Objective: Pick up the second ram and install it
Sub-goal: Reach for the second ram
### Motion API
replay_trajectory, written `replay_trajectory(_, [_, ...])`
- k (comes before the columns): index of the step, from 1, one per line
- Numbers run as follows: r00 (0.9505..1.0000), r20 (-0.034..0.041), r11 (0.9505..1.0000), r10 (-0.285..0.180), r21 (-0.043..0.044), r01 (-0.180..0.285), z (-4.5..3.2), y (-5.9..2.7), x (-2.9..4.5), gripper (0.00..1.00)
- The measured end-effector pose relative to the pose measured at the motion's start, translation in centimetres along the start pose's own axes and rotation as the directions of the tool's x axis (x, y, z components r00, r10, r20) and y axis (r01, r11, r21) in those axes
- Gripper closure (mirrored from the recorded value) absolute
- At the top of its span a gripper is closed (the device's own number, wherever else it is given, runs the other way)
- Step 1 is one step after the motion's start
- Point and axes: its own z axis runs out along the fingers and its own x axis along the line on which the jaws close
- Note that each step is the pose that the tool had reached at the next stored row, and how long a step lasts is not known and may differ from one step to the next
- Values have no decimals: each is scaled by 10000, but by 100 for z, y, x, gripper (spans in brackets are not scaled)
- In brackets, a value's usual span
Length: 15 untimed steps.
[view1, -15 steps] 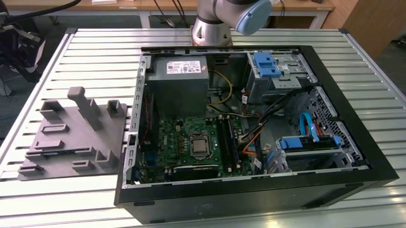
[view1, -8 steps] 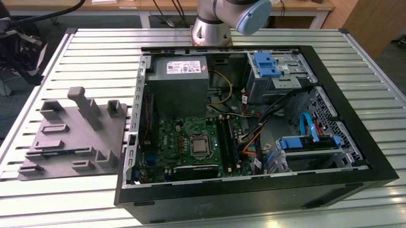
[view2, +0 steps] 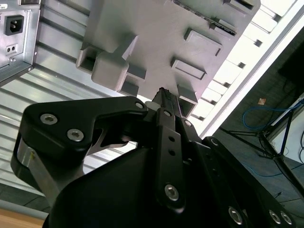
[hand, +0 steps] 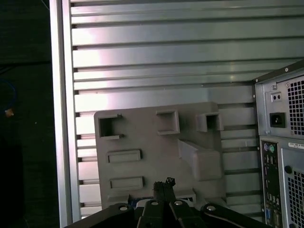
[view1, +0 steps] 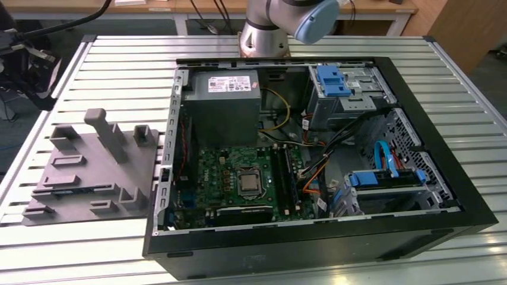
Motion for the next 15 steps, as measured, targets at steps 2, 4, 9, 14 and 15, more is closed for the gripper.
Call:
replay_trajectory(2, [10000,1,10000,0,1,0,17,-3,0,90])
replay_trajectory(4, [10000,0,10000,-1,2,1,35,-5,0,90])
replay_trajectory(9, [10000,1,10000,-1,3,1,79,-13,1,90])
replay_trajectory(14, [10000,0,10000,0,5,0,117,-20,2,90])
replay_trajectory(15, [10000,0,10000,-1,5,1,124,-22,2,90])
